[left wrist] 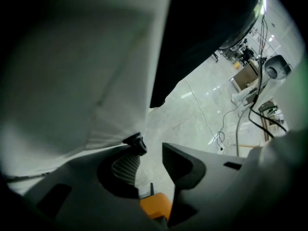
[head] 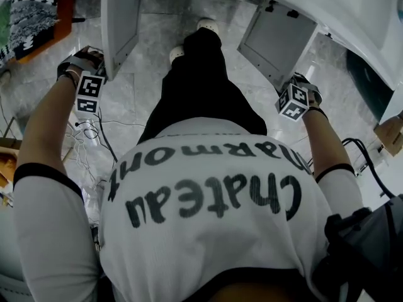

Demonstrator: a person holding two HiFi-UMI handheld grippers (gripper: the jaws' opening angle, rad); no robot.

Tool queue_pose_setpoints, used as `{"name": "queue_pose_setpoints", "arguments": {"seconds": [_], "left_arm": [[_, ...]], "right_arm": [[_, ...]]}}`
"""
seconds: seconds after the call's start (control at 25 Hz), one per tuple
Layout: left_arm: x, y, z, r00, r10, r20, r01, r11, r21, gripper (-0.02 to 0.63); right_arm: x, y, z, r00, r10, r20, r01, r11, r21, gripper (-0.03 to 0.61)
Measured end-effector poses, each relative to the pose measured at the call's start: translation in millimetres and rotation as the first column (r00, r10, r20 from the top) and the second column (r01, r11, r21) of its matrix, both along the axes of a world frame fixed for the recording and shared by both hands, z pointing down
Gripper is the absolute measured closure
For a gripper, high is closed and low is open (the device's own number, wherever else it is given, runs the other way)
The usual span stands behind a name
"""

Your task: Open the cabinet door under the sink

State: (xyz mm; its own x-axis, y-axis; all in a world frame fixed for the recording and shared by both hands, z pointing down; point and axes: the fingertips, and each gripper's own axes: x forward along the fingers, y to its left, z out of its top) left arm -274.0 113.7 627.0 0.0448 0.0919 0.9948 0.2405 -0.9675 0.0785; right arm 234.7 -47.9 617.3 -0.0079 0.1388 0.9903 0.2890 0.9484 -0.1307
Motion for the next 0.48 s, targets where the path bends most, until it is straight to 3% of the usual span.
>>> {"name": "queue_pose_setpoints", "arguments": {"seconds": [0.48], "left_arm": [[-11.6, 2.4, -0.6, 0.997, 0.074, -0.024, -0.074, 0.997, -0.011, 0.491]], "right_arm": [[35.6, -9.0, 0.0, 0.997, 0.0, -0.071, 0.0, 1.0, -0.005, 0.528]]}}
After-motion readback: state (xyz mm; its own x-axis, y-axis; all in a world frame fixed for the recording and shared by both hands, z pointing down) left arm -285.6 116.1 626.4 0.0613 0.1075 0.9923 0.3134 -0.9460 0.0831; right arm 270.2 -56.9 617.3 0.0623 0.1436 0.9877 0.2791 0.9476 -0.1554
